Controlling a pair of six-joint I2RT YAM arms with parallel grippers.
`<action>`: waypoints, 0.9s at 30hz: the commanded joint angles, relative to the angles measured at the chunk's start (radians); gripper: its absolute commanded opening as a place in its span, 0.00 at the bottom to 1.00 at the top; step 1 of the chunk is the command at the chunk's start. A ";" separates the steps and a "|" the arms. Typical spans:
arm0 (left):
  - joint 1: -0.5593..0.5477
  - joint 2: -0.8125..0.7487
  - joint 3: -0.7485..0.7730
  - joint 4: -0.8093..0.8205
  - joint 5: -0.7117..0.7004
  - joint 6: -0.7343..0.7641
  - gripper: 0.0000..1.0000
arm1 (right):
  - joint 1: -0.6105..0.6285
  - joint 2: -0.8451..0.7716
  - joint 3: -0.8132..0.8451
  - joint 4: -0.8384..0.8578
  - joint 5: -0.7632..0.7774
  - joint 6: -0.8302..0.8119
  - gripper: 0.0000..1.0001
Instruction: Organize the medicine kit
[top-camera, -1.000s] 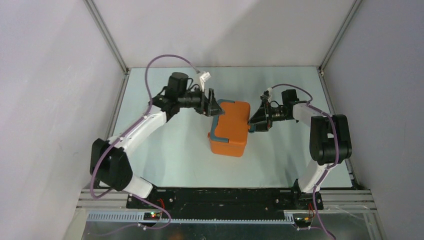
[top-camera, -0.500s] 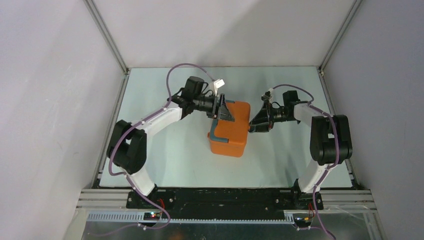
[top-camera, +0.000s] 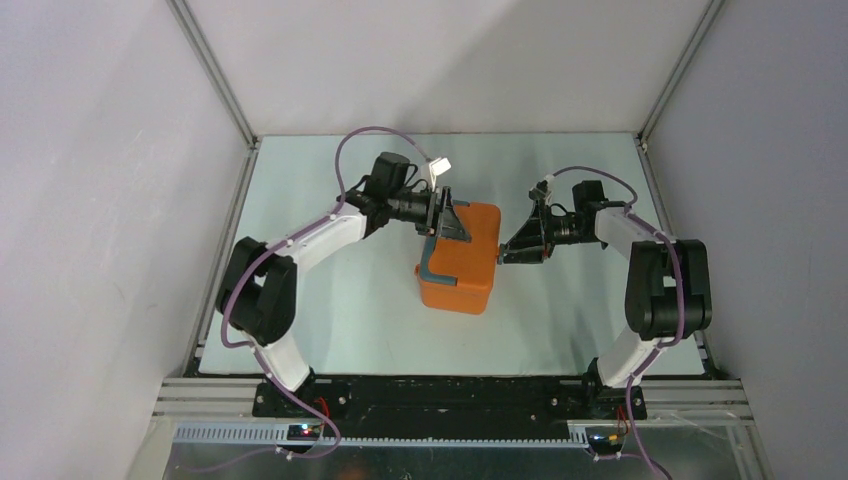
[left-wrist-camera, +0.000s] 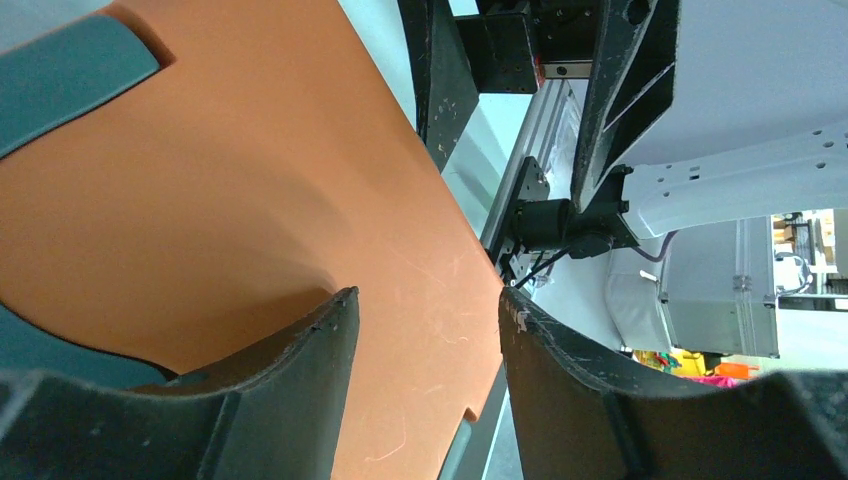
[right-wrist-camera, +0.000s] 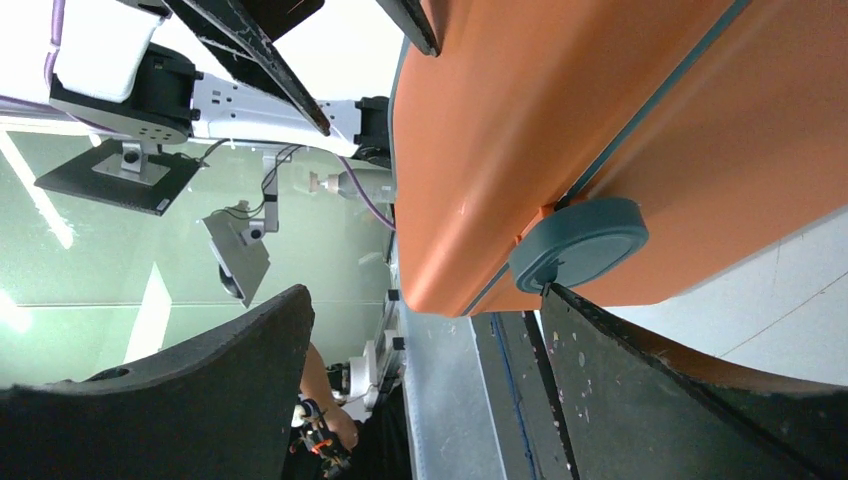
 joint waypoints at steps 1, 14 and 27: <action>-0.008 0.053 -0.011 -0.075 -0.069 0.017 0.62 | 0.005 0.024 0.007 0.027 -0.016 0.027 0.86; -0.013 0.079 0.004 -0.074 -0.052 0.008 0.62 | -0.004 0.065 0.007 0.049 0.059 0.027 0.87; -0.022 0.091 -0.002 -0.073 -0.044 0.017 0.62 | 0.037 0.137 0.009 0.171 -0.084 0.094 0.87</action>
